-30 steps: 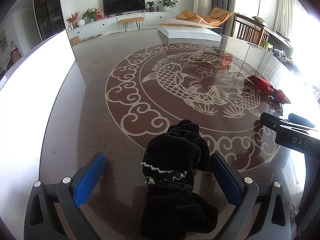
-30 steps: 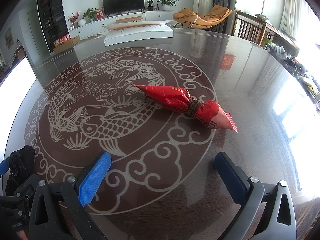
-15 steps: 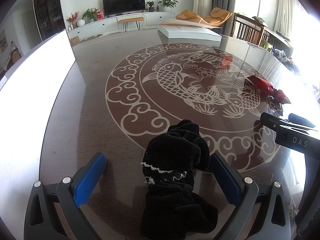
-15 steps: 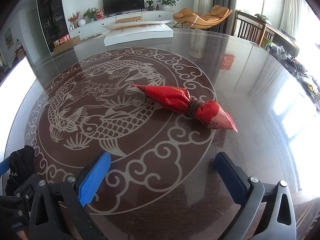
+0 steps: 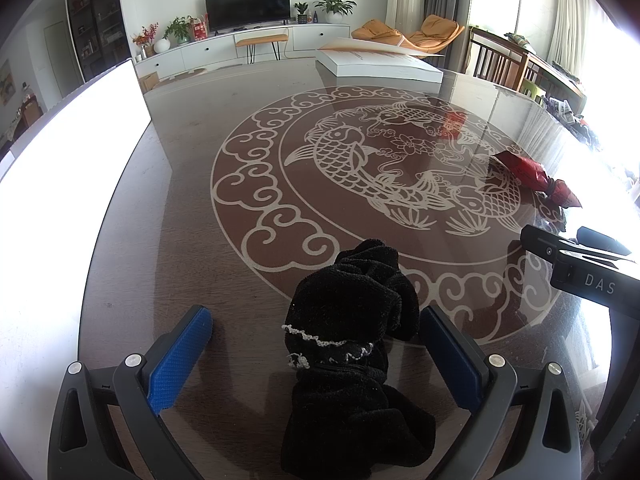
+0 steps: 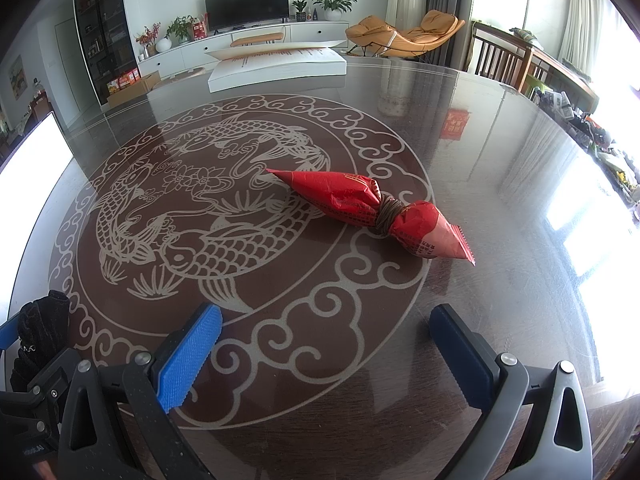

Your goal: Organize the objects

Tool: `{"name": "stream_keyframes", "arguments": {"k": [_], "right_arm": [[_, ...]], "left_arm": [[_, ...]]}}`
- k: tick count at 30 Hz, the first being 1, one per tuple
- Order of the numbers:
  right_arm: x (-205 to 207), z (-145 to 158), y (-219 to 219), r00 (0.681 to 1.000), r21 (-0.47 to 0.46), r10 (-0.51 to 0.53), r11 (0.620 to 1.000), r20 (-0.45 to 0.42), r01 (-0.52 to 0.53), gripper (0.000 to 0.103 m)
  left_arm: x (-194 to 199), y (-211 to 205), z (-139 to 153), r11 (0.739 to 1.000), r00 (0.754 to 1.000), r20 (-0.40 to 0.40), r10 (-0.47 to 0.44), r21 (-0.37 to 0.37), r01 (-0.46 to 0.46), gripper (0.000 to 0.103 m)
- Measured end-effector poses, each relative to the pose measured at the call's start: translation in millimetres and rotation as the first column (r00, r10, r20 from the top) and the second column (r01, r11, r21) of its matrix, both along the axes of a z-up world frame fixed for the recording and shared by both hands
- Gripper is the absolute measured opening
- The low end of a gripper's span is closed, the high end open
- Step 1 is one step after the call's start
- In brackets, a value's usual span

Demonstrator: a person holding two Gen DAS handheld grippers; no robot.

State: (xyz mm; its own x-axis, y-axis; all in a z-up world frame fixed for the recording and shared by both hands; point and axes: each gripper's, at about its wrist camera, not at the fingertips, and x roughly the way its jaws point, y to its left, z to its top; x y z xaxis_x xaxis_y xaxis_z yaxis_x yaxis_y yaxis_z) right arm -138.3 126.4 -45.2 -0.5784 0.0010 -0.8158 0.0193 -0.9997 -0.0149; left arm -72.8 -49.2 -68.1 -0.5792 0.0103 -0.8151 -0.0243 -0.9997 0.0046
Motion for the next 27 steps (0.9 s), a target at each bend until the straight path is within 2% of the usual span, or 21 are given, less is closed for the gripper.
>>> {"name": "stream_keyframes", "arguments": {"k": [27], "right_arm": [[-0.2, -0.2, -0.1, 1.000, 0.000, 0.000, 1.000, 0.000, 0.000, 0.103]], "left_arm": [[0.1, 0.0, 0.1, 1.000, 1.000, 0.000, 0.000, 0.000, 0.000, 0.103]]}}
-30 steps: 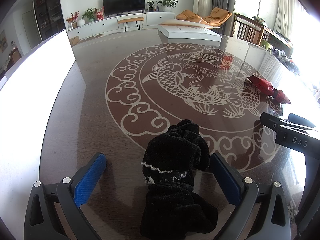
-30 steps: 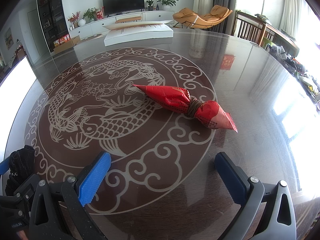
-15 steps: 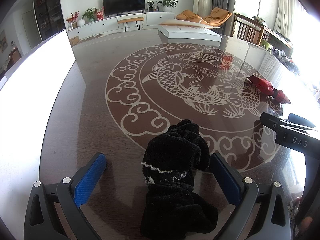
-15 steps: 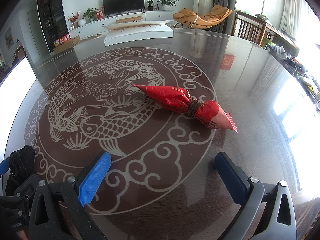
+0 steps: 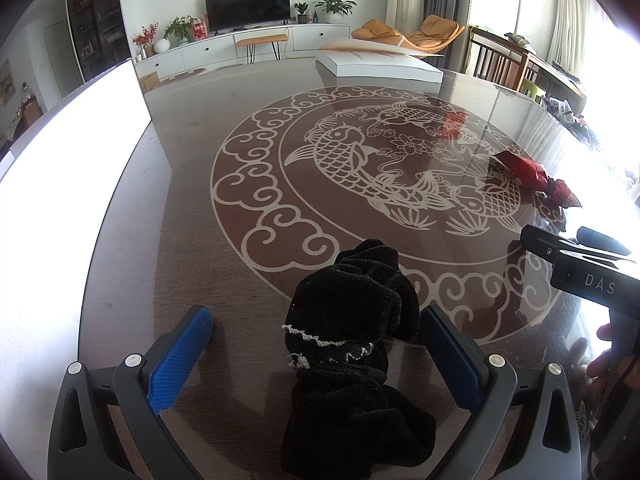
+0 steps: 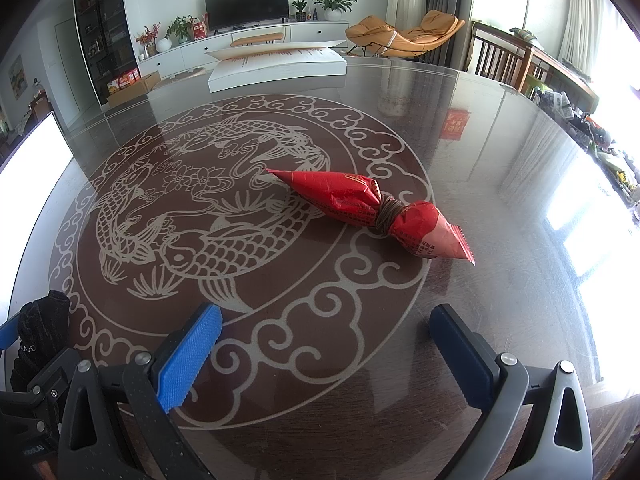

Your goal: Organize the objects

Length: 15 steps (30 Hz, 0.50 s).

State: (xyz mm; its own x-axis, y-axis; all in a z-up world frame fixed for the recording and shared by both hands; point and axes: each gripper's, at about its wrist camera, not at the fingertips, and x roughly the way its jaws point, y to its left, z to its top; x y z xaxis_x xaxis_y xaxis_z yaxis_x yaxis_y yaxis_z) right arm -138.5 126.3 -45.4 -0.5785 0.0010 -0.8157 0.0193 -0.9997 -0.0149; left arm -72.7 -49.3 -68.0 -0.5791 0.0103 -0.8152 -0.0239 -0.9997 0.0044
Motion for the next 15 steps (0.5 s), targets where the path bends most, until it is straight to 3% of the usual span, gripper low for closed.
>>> {"name": "stream_keyframes", "arguments": {"k": [15], "right_arm": [[0.5, 0.2, 0.2, 1.000, 0.000, 0.000, 1.000, 0.000, 0.000, 0.103]], "left_arm": [[-0.1, 0.1, 0.0, 1.000, 1.000, 0.000, 0.000, 0.000, 0.000, 0.103]]}}
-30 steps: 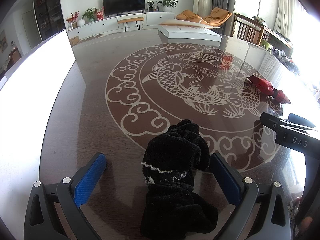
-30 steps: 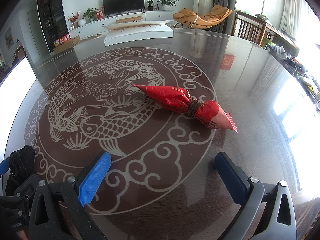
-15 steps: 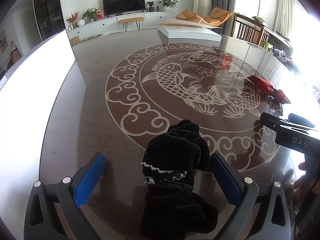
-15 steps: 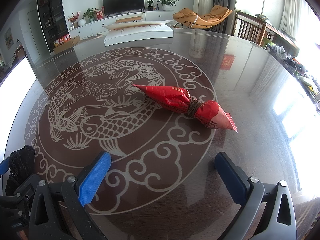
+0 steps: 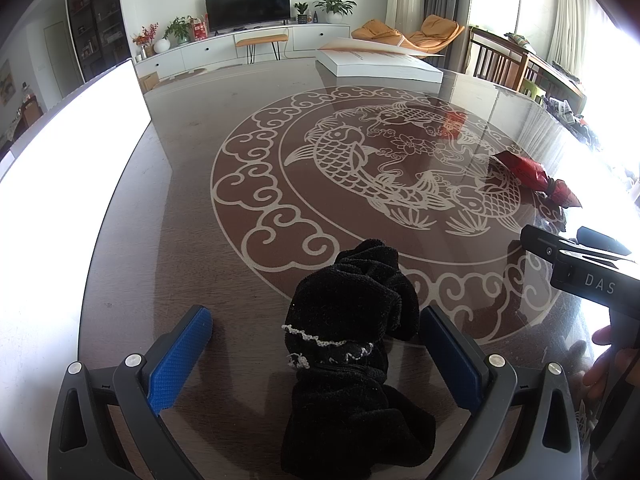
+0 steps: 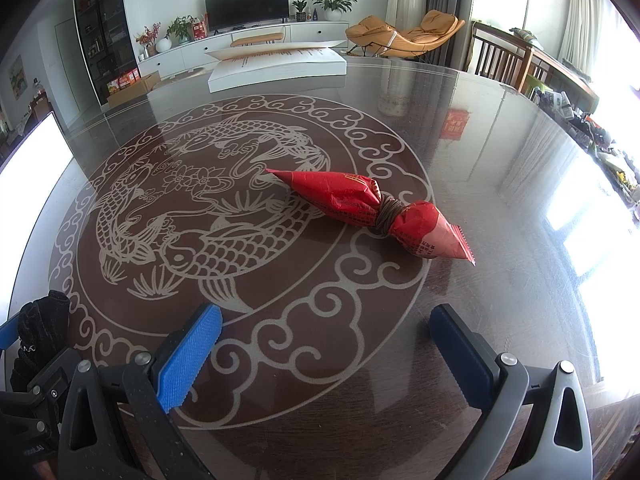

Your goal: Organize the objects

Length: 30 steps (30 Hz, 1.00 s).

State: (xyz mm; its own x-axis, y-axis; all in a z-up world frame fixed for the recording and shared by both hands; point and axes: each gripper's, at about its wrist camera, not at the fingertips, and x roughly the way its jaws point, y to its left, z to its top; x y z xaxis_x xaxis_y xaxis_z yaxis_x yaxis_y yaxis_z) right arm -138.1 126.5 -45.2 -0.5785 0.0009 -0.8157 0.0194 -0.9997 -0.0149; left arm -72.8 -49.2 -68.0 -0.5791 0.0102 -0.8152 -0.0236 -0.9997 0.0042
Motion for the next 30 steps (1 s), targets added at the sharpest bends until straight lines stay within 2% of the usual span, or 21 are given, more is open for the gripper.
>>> {"name": "stream_keyframes", "arguments": {"k": [3, 5, 8, 11, 14, 17, 20, 23, 24, 26, 27, 28, 29, 30], "right_arm": [[-1, -1, 0, 1.000, -0.002, 0.002, 1.000, 0.000, -0.002, 0.103], [-1, 1, 2, 0.998, -0.007, 0.064, 0.998, 0.025, -0.064, 0.103], [7, 5, 21, 0.995, -0.084, 0.091, 0.993, 0.045, -0.087, 0.103], [18, 10, 49, 0.998, -0.138, 0.056, 0.989, 0.038, -0.051, 0.103], [27, 16, 66, 0.998, -0.157, 0.062, 0.986, 0.024, -0.057, 0.103], [31, 25, 75, 0.996, -0.186, 0.081, 0.980, 0.029, -0.074, 0.103], [16, 39, 66, 0.990, -0.172, 0.137, 0.976, 0.028, -0.131, 0.103], [-15, 57, 39, 0.966, -0.030, 0.259, 0.966, 0.026, -0.258, 0.103], [-28, 58, 27, 0.945, 0.036, 0.323, 0.945, 0.051, -0.325, 0.103], [-49, 47, 7, 0.890, 0.160, 0.432, 0.877, 0.144, -0.452, 0.103], [-59, 38, 3, 0.867, 0.184, 0.458, 0.851, 0.196, -0.491, 0.098], [-68, 30, 3, 0.851, 0.176, 0.469, 0.840, 0.237, -0.513, 0.094], [-76, 24, 5, 0.839, 0.147, 0.472, 0.841, 0.270, -0.520, 0.083], [-83, 21, 8, 0.836, 0.111, 0.469, 0.850, 0.286, -0.515, 0.075]], "left_arm": [[0, 0, 0, 1.000, 1.000, 0.000, 0.000, 0.000, 0.000, 0.103], [0, 0, 0, 1.000, 1.000, 0.005, -0.012, 0.002, 0.012, 0.103], [-4, -5, 4, 0.993, 0.990, 0.083, -0.115, 0.011, 0.114, 0.103], [2, -26, 9, 0.988, 0.990, 0.091, -0.106, 0.121, 0.094, 0.103], [5, -43, 13, 0.963, 0.992, 0.100, -0.082, 0.265, 0.052, 0.103], [2, -41, 14, 0.951, 0.990, 0.113, -0.088, 0.304, 0.050, 0.103], [0, -20, 11, 0.972, 0.984, 0.122, -0.129, 0.214, 0.100, 0.103], [4, -2, 9, 0.980, 0.979, 0.125, -0.162, 0.137, 0.145, 0.103], [2, 2, 8, 0.982, 0.980, 0.121, -0.156, 0.125, 0.141, 0.103], [0, 9, 6, 0.985, 0.982, 0.113, -0.153, 0.099, 0.142, 0.103], [0, 11, 6, 0.987, 0.983, 0.108, -0.150, 0.078, 0.142, 0.102], [1, 13, 6, 0.989, 0.985, 0.094, -0.145, 0.053, 0.141, 0.090], [2, 14, 7, 0.990, 0.987, 0.078, -0.142, 0.023, 0.141, 0.084], [3, 15, 7, 0.989, 0.988, 0.063, -0.144, -0.003, 0.145, 0.070]]}}
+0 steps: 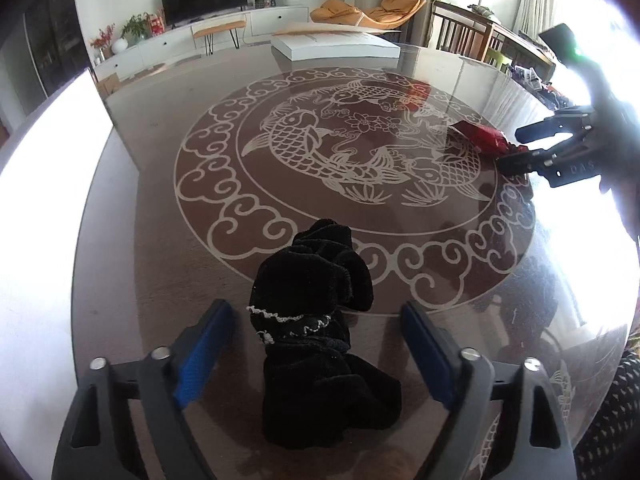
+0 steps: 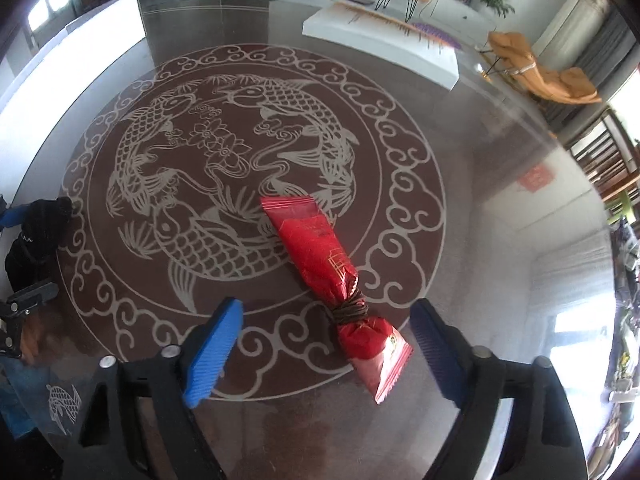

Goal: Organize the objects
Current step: 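Grasp the red tied candy bag with the right gripper, then carry black cloth and red bag into the cardboard box and open both grippers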

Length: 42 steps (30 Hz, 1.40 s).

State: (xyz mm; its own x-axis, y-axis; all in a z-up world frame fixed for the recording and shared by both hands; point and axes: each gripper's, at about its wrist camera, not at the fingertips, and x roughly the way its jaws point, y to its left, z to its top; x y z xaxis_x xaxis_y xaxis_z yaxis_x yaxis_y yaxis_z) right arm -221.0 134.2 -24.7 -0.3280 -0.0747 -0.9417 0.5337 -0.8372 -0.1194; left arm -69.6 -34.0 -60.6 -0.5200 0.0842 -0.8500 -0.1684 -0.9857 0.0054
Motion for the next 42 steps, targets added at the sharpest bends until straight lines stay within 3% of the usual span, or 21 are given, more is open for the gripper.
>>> {"name": "stream_keyframes", "arguments": {"k": [1, 2, 3, 4, 7, 13, 20, 22, 24, 27, 32, 35, 38, 40, 41, 42], "right_arm": [[-4, -3, 3, 0.999, -0.037, -0.012, 0.999, 0.033, 0.013, 0.062], [-5, -5, 4, 0.998, -0.065, -0.012, 0.998, 0.058, 0.015, 0.043], [-3, -6, 3, 0.998, -0.077, -0.003, 0.997, 0.067, 0.008, 0.020], [0, -5, 1, 0.998, -0.095, -0.001, 0.995, 0.060, 0.006, 0.019], [16, 0, -1, 0.998, -0.142, -0.040, 0.989, 0.053, 0.047, 0.019], [52, 24, 3, 0.992, -0.282, -0.117, 0.951, 0.047, 0.125, 0.019], [75, 54, -12, 0.993, -0.285, -0.114, 0.952, 0.015, 0.114, 0.019], [77, 59, -20, 0.993, -0.292, -0.118, 0.950, 0.010, 0.115, 0.019], [83, 69, -33, 0.993, -0.319, -0.118, 0.940, 0.016, 0.117, 0.019], [98, 94, -71, 0.998, -0.391, -0.067, 0.918, 0.022, 0.070, 0.019], [136, 144, -176, 0.993, -0.553, 0.118, 0.828, 0.014, -0.091, 0.019], [155, 157, -250, 0.971, -0.623, 0.239, 0.763, 0.027, -0.171, 0.019], [171, 148, -313, 0.945, -0.624, 0.324, 0.749, 0.050, -0.224, 0.021], [178, 132, -343, 0.933, -0.601, 0.351, 0.764, 0.082, -0.235, 0.035], [181, 124, -352, 0.932, -0.584, 0.350, 0.777, 0.093, -0.233, 0.047], [182, 117, -357, 0.933, -0.571, 0.346, 0.788, 0.101, -0.231, 0.049]], "left_arm": [[1, -1, 2, 1.000, 1.000, -0.016, -0.010, 0.011, 0.010, 0.051], [1, -2, 4, 1.000, 1.000, -0.027, -0.012, 0.006, 0.012, 0.041], [0, -4, 4, 1.000, 1.000, -0.023, -0.019, 0.018, 0.019, 0.037], [-1, -6, 5, 0.999, 1.000, -0.019, -0.016, 0.032, 0.017, 0.037], [3, -12, 11, 0.999, 0.999, -0.036, 0.001, 0.049, 0.001, 0.036], [24, -9, 35, 1.000, 0.995, -0.100, 0.002, 0.003, -0.002, 0.036], [38, -11, 61, 1.000, 0.988, -0.151, 0.010, -0.026, -0.014, 0.036], [42, -18, 72, 1.000, 0.988, -0.154, 0.016, 0.007, -0.015, 0.036], [50, -34, 91, 0.996, 0.988, -0.151, 0.034, 0.087, -0.021, 0.036], [64, -82, 121, 0.978, 0.983, -0.153, 0.101, 0.196, -0.070, 0.036], [94, -192, 148, 0.951, 0.937, -0.179, 0.299, 0.135, -0.278, 0.036], [106, -253, 133, 0.909, 0.901, -0.122, 0.417, 0.046, -0.414, 0.037], [119, -293, 114, 0.861, 0.859, -0.072, 0.508, 0.016, -0.508, 0.041], [127, -309, 104, 0.837, 0.837, -0.035, 0.547, 0.037, -0.545, 0.056], [132, -313, 102, 0.828, 0.827, -0.030, 0.561, 0.054, -0.559, 0.062], [136, -314, 101, 0.821, 0.821, -0.033, 0.570, 0.065, -0.567, 0.077]]}}
